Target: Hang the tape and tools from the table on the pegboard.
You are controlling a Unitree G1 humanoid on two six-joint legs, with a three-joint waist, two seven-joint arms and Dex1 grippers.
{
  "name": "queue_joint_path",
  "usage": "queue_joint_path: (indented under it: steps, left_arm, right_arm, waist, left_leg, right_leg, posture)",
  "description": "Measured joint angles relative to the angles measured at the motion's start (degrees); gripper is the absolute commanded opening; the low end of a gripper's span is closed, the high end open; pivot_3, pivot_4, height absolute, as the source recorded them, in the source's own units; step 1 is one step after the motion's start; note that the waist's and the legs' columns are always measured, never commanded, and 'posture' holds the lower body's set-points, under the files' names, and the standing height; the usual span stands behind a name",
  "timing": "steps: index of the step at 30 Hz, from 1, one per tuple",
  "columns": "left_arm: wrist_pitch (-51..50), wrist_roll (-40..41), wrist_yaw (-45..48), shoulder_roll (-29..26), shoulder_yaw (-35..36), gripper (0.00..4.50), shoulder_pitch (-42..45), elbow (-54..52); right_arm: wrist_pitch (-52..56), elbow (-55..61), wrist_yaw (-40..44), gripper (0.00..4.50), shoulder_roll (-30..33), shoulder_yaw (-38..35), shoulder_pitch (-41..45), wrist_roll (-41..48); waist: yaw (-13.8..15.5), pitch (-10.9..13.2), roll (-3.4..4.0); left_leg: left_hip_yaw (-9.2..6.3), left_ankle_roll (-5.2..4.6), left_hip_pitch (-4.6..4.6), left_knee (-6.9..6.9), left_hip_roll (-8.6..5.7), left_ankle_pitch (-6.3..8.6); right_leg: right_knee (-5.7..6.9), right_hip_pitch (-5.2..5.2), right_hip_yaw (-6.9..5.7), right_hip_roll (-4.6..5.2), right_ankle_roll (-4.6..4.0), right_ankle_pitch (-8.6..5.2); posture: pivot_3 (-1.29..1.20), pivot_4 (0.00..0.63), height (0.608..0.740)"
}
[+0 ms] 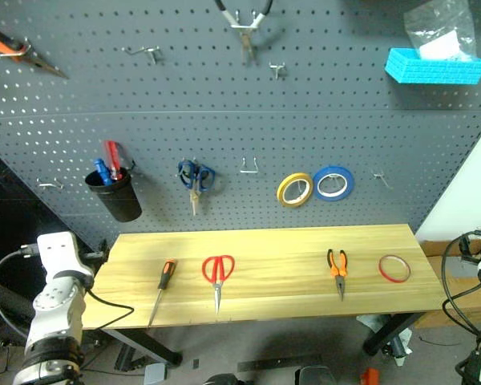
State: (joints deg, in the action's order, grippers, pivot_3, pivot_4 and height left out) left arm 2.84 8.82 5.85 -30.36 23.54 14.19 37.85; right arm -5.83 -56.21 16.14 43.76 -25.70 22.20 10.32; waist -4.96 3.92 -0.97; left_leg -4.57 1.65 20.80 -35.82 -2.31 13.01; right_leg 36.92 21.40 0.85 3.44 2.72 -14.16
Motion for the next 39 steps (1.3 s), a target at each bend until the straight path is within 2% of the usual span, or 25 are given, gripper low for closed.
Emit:
queue_joint_path:
  steps: [10,14,20,22,24,29,30,31,34,37,39]
  left_arm:
    - [0.36,-1.1,0.5,-0.71,-0.37,4.49,-0.53,-0.23]
    - [-1.46,-1.04,-0.66,-0.7,-0.3,4.49,-2.02,-2.25]
    - [-5.5,-0.56,-3.09,1.07,-0.19,4.49,-5.0,-10.84]
    - [-8.64,-1.15,-5.3,3.33,-0.66,4.49,-6.07,-15.15]
    - [-11.68,-0.86,-5.82,5.52,-0.78,4.49,-6.81,-18.57]
    - [-18.01,0.13,-4.96,7.41,-2.1,4.49,-8.06,-27.5]
    - [-18.95,0.3,-4.67,7.61,-2.71,4.49,-7.76,-29.12]
    - [-19.86,0.41,-4.01,7.67,-3.34,4.49,-7.24,-30.44]
    - [-21.54,0.5,-1.97,7.57,-5.36,4.49,-5.28,-32.86]
    - [-22.65,-0.48,1.76,6.08,-9.67,4.49,-3.25,-33.78]
    - [-23.8,-0.8,7.72,4.68,-14.78,4.49,-1.65,-35.94]
  right_arm:
    - [-1.14,-0.21,1.81,4.5,-0.08,1.22,0.63,-0.09]
    - [-0.96,2.76,3.42,4.5,-1.34,2.32,-1.79,-0.04]
    - [3.29,15.43,6.59,4.5,-5.0,5.03,-6.83,0.04]
    - [5.75,21.55,7.7,4.5,-7.19,6.58,-8.96,0.3]
    - [7.92,25.69,7.96,4.5,-8.86,6.89,-10.39,1.07]
    - [12.78,34.17,8.49,4.5,-9.75,6.94,-13.19,2.23]
    - [13.32,35.46,8.56,4.5,-9.9,7.04,-13.56,2.23]
    - [14.1,36.73,8.55,4.5,-10.12,7.19,-14.02,2.22]
    - [16.4,38.48,7.43,4.5,-10.21,7.26,-14.5,1.96]
    - [19.46,40.42,6.47,4.5,-10.22,7.72,-14.45,1.62]
    - [22.82,42.36,6.46,4.5,-10.14,8.49,-14.67,1.68]
  waist:
    - [0.04,0.0,-0.02]
    - [0.02,-0.01,-0.03]
    - [0.06,0.17,-0.09]
    - [0.13,0.31,-0.15]
    - [0.3,0.53,-0.18]
    - [0.86,2.65,-0.36]
    - [0.97,3.09,-0.4]
    - [0.97,3.44,-0.32]
    - [0.28,4.29,0.0]
    - [0.75,5.52,0.49]
    - [1.42,6.12,0.71]
  left_leg:
    - [0.0,0.0,0.0,0.0,0.01,0.0]
    - [-0.01,0.0,0.0,0.01,0.02,0.01]
    - [-0.14,0.0,-0.01,-0.03,0.05,0.02]
    - [-0.19,0.0,0.0,-0.03,0.06,0.02]
    - [-0.2,-0.01,0.0,-0.03,0.05,0.03]
    - [-0.29,-0.02,0.05,-0.1,0.05,0.03]
    - [-0.48,-0.02,0.17,-0.09,0.0,0.03]
    - [-0.94,-0.02,0.26,-0.1,-0.22,0.01]
    - [-2.93,-0.19,1.07,-0.15,-1.32,-0.27]
    - [-2.92,-0.16,1.47,-0.16,-1.35,-0.32]
    - [-2.83,-0.16,1.98,-0.17,-1.33,-0.32]
  right_leg:
    - [0.0,0.0,0.01,0.0,0.0,0.0]
    - [0.0,0.01,0.02,0.0,0.0,0.0]
    - [0.02,0.0,0.07,0.01,0.02,0.01]
    - [0.02,0.01,0.05,0.0,0.02,0.0]
    - [0.01,0.0,0.05,0.01,0.02,0.0]
    - [0.04,-0.02,0.01,0.03,-0.19,-0.12]
    - [0.03,-0.04,-0.11,0.14,-0.18,-0.12]
    - [0.02,-0.15,-0.5,0.65,-0.14,-0.16]
    - [0.13,-0.21,-2.58,1.55,0.18,-0.57]
    - [0.11,0.11,-2.71,1.49,0.17,-0.63]
    - [0.14,0.59,-2.68,1.48,-0.1,-0.46]
  posture:
    - [-0.09,0.0,0.74]
    - [-0.09,0.0,0.74]
    - [-0.1,0.052,0.74]
    - [-0.09,0.059,0.74]
    - [-0.09,0.094,0.74]
    - [-0.1,0.135,0.74]
    - [-0.1,0.143,0.74]
    - [-0.11,0.151,0.74]
    - [-0.14,0.18,0.74]
    - [-0.17,0.21,0.74]
    - [-0.18,0.223,0.74]
